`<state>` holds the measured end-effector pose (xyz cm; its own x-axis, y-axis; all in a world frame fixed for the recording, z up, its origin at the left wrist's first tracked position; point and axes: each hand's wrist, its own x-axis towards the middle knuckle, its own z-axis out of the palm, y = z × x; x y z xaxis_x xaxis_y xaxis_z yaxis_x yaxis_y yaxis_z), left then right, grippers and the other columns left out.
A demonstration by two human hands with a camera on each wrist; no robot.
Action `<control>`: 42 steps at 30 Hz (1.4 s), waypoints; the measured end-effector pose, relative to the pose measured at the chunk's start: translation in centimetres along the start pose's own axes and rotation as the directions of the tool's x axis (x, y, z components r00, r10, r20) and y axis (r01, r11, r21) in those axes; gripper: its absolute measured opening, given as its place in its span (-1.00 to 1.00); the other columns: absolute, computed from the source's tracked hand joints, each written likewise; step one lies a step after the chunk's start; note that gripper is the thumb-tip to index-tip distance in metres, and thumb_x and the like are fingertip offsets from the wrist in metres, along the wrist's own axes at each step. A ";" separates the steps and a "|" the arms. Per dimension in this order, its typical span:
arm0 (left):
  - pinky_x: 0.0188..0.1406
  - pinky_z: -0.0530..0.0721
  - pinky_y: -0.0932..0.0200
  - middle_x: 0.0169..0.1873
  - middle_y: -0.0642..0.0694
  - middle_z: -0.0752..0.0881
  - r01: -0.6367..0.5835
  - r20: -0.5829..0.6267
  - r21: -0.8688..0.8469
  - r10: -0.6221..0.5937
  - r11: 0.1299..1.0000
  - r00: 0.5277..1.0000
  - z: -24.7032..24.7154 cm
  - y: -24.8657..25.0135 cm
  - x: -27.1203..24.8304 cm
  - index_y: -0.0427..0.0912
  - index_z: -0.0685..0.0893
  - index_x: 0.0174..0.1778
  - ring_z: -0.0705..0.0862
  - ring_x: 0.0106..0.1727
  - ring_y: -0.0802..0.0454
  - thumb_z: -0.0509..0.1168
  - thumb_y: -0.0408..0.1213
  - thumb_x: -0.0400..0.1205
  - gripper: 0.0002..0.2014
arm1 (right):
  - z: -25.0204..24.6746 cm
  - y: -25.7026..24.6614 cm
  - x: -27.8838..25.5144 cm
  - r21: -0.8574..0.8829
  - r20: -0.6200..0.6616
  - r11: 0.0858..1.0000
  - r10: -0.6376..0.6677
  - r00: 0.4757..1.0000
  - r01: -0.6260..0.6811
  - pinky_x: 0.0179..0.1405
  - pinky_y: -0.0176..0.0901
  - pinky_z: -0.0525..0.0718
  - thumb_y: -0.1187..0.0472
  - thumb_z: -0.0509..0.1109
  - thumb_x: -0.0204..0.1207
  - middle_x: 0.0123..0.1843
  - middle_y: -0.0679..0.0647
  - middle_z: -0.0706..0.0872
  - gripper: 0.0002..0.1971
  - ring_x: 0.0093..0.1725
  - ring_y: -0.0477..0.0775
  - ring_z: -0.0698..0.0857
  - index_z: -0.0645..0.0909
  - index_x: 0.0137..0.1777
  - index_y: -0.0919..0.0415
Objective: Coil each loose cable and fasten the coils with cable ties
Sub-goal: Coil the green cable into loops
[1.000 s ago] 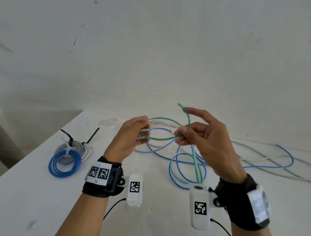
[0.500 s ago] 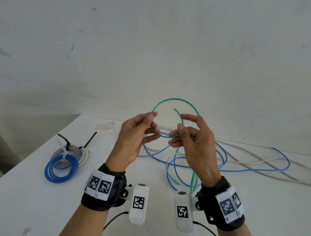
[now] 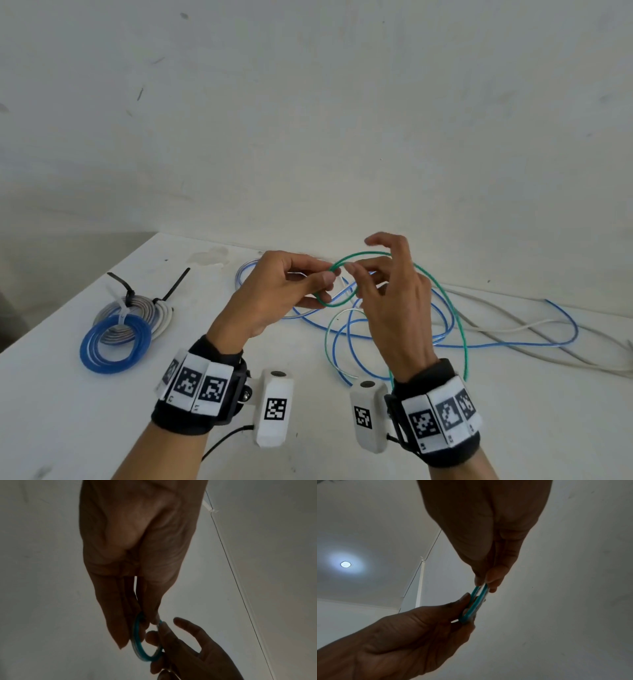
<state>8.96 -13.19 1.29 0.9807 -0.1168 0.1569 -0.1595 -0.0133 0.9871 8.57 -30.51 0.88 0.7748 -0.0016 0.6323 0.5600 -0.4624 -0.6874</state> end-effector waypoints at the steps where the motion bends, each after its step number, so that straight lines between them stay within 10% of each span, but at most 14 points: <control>1: -0.10 0.83 0.09 -0.16 -0.23 0.84 0.003 0.009 0.011 -0.003 1.000 1.000 -0.1 0.0 0.0 -0.28 0.85 0.10 0.82 -0.22 -0.08 0.45 -0.39 0.63 -0.84 | -0.1 0.1 0.0 -0.017 0.008 1.000 -0.011 1.000 0.011 -0.19 0.01 0.72 0.17 0.50 0.64 -0.23 -0.23 0.80 -0.58 -0.29 -0.07 0.75 0.49 0.41 -0.17; 9: -0.08 0.84 0.03 -0.27 -0.19 0.85 -0.064 -0.137 0.051 0.071 0.997 0.988 -0.6 -0.2 0.1 -0.24 0.84 0.04 0.86 -0.18 -0.08 0.48 -0.37 0.63 -0.89 | 0.1 1.1 -0.2 -0.520 0.014 0.850 -0.092 0.996 0.086 -0.37 -0.08 0.39 0.01 0.38 0.72 -0.27 -0.01 0.61 -0.79 -0.26 0.18 0.65 0.79 0.24 -0.12; 13: -0.16 0.83 0.11 -0.29 -0.19 0.82 -0.087 -0.150 -0.099 0.072 0.991 0.986 -0.2 0.5 0.0 -0.28 0.83 0.05 0.82 -0.21 -0.02 0.43 -0.40 0.64 -0.88 | -0.4 1.2 0.5 0.021 0.009 0.998 0.062 0.998 -0.062 -0.09 0.01 0.75 0.15 0.47 0.67 -0.10 -0.06 0.72 -0.83 -0.08 -0.02 0.74 0.84 0.18 0.03; 18: -0.17 0.81 0.14 -0.22 -0.17 0.79 -0.101 -0.159 -0.261 0.061 0.960 0.985 0.9 0.8 -0.1 -0.26 0.82 0.01 0.82 -0.18 0.01 0.38 -0.37 0.66 -0.89 | -0.5 -0.5 0.4 0.599 0.068 0.750 0.302 0.951 -0.281 -0.22 -0.12 0.81 0.28 0.48 0.63 -0.16 0.18 0.87 -0.84 -0.13 0.17 0.88 0.72 0.18 0.27; 28: 0.05 0.79 0.13 0.08 -0.17 0.81 -0.042 -0.090 -0.126 0.030 0.991 0.995 0.7 0.4 0.1 -0.19 0.69 0.34 0.83 0.05 0.00 0.27 -0.07 0.72 -0.64 | -1.0 0.6 0.7 0.368 0.171 0.901 0.177 0.969 -0.230 -0.33 -0.17 0.78 0.29 0.54 0.59 -0.14 0.00 0.87 -0.91 -0.10 0.09 0.81 0.84 0.00 0.12; 33: -0.40 0.49 0.17 -0.47 -0.01 0.46 0.097 -0.046 -0.094 -0.101 0.991 0.994 1.4 0.4 -0.2 -0.30 0.61 -0.03 0.40 -0.46 0.06 0.19 -0.01 0.80 -0.62 | -0.2 0.1 -0.1 0.236 0.229 0.960 0.098 0.968 -0.153 -0.27 -0.09 0.78 0.23 0.53 0.62 -0.14 -0.30 0.84 -0.86 -0.11 -0.02 0.74 0.86 0.03 -0.04; 42: -0.54 0.27 0.31 -0.51 0.07 0.26 0.093 -0.027 0.080 -0.092 0.992 0.995 -0.3 0.9 -0.2 -0.17 0.40 -0.36 0.20 -0.51 0.11 0.11 -0.07 0.84 -0.56 | 0.4 -0.1 -0.3 0.198 0.246 0.978 0.018 0.969 -0.069 -0.25 -0.45 0.53 0.25 0.51 0.63 -0.05 -0.26 0.87 -0.84 -0.19 -0.19 0.74 0.86 0.07 -0.02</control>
<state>8.71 -12.87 2.13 0.9939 -0.0880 0.0666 -0.0756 -0.1032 0.9918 8.46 -30.08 0.61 0.8334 0.2084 0.5119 0.5523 -0.2763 -0.7865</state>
